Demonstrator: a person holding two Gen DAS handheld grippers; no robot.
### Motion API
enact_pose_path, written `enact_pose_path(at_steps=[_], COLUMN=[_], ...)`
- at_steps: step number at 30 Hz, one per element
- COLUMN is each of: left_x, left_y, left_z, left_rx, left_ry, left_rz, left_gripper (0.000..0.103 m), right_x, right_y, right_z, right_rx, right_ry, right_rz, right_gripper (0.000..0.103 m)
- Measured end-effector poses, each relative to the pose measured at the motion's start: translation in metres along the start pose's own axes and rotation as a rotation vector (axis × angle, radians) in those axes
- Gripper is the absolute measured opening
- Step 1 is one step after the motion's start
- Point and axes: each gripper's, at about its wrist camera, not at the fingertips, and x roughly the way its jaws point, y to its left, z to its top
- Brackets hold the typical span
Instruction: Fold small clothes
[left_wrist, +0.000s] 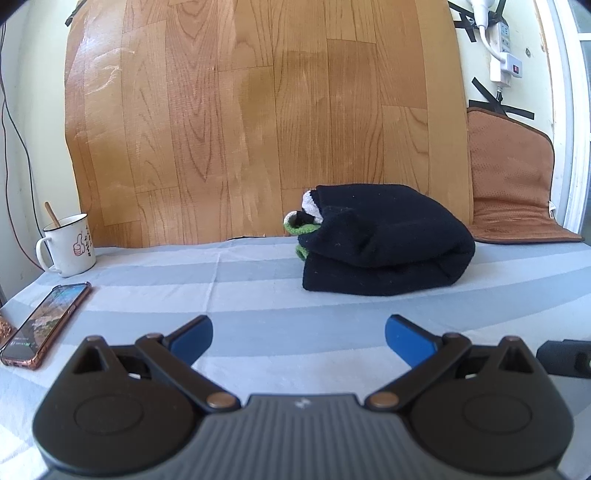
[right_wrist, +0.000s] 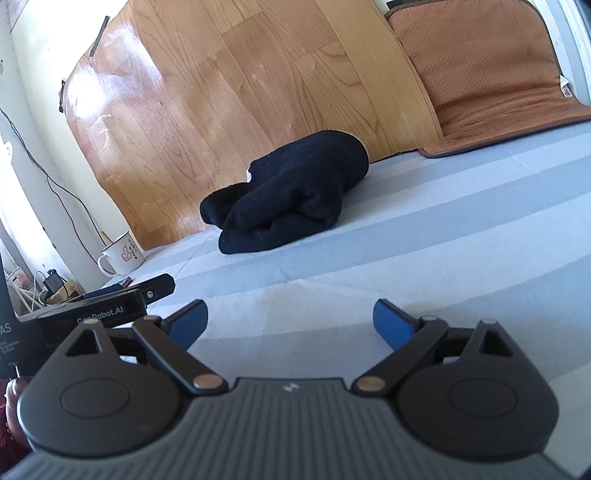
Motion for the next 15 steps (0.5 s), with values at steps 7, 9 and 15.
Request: enact_pose_path(at_steps=[7, 9, 15], left_x=[0.0007, 0.0026, 0.0081], left_y=[0.0003, 0.0016, 0.0036], left_z=[-0.0001, 0.0005, 0.0003], left_rx=[0.003, 0.002, -0.006], left_ry=[0.015, 0.03, 0.069], left_rz=[-0.002, -0.004, 0.001], left_gripper=[0.103, 0.103, 0.103], right_x=[0.0001, 0.0001, 0.0004], right_y=[-0.0002, -0.0002, -0.0003], right_z=[0.0002, 0.0002, 0.0002], right_rx=[0.0, -0.001, -0.002], right_ry=[0.001, 0.001, 0.0], right_rz=[0.001, 0.001, -0.003], right_gripper=[0.098, 0.098, 0.098])
